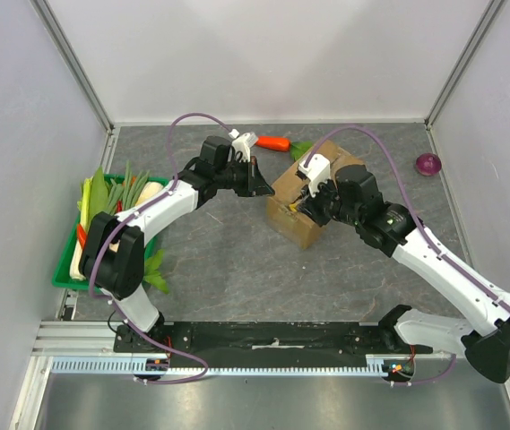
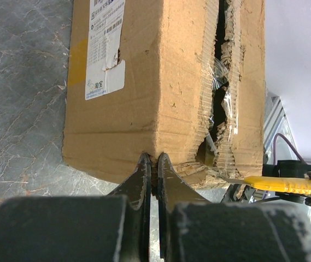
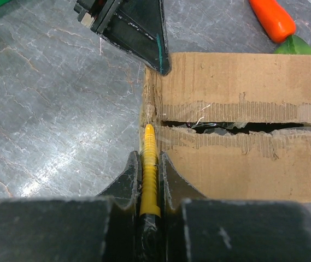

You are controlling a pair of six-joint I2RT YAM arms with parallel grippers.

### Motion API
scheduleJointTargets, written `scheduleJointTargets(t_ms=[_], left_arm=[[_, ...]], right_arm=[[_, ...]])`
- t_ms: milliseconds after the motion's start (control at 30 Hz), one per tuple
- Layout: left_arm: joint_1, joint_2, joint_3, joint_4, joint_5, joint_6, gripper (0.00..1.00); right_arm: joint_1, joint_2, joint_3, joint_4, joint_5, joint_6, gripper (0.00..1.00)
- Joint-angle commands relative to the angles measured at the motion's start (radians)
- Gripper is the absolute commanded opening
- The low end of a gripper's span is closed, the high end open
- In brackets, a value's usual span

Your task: Unpack the express box

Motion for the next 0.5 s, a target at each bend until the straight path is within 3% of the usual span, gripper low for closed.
scheduleJointTargets(t_ms=[0,467], left_arm=[[0.017,-0.004,0.016,0.028,-0.116,0.022,0.02],[0.018,-0.007,0.019,0.029,-0.108,0.024,0.02]], right_arm=[[-0.001,-0.025,0.012,-0.220,0.035,-0.023,0.00],[-0.001,-0.046,0.084,-0.294,0.043,-0.044,0.00]])
